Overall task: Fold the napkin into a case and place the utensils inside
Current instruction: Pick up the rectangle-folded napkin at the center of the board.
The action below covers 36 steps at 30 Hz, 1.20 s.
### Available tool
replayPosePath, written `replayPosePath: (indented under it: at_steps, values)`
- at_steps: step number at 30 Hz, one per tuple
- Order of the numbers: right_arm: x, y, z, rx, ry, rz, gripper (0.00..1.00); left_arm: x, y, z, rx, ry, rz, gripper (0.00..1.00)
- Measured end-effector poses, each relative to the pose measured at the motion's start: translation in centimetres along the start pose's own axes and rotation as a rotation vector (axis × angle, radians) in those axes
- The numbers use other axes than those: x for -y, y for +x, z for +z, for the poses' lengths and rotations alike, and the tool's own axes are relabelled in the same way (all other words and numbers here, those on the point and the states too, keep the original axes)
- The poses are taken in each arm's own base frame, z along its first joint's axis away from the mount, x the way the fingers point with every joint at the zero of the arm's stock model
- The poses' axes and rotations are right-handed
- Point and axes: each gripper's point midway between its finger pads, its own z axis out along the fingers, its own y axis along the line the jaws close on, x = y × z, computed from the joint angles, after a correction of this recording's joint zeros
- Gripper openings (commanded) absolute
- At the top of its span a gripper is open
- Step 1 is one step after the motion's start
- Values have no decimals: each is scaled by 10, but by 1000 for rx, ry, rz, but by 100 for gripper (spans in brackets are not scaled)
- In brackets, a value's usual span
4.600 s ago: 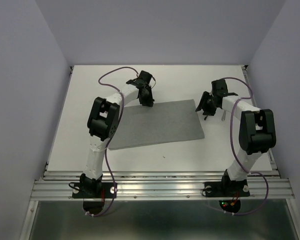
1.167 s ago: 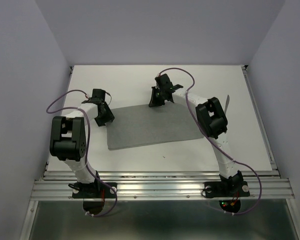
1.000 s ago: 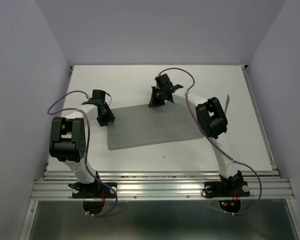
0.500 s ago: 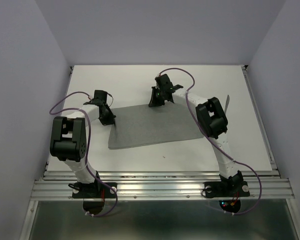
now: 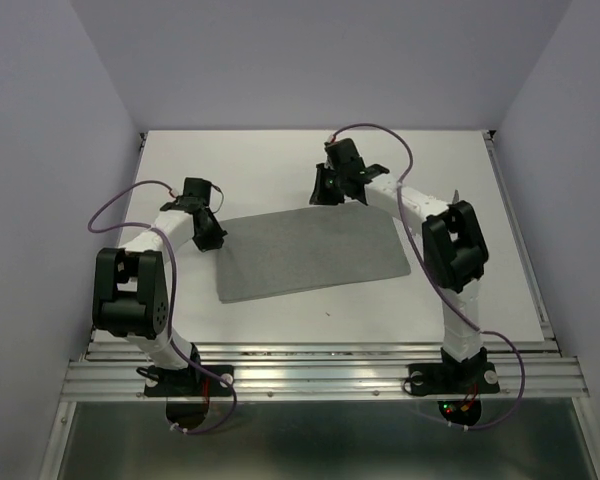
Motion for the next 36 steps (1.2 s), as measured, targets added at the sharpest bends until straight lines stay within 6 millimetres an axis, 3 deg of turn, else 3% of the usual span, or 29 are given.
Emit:
replayPosePath:
  at_steps: [3, 6, 10, 13, 16, 22, 25, 30, 33, 36]
  values:
    - [21, -3, -25, 23, 33, 17, 18, 1, 1, -1, -4, 8, 3, 0]
    - [73, -5, -45, 40, 128, 71, 18, 4, -1, -5, -1, 24, 8, 0]
    - [160, 0, -58, 42, 299, 163, 17, 8, -7, -13, 15, 40, 17, 0]
    - [182, 15, -60, 3, 341, 183, 16, 14, -16, -21, 40, 60, 22, 0]
    - [163, 19, -56, -16, 298, 158, 16, 18, -22, -27, 59, 75, 25, 0]
    - [74, 1, -24, -2, 123, 43, 16, 26, -27, -36, 64, 108, 28, 0]
    - [43, 3, -4, -24, 49, 18, 16, 29, -29, -40, 66, 122, 30, 0]
    - [24, 12, 36, -70, -2, 25, 16, 36, -35, -47, 73, 146, 34, 0]
    - [24, 21, 53, -98, -3, 36, 16, 40, -39, -50, 80, 160, 34, 0]
    - [17, 16, 62, -93, -23, 49, 16, 46, -42, -55, 83, 179, 35, 0]
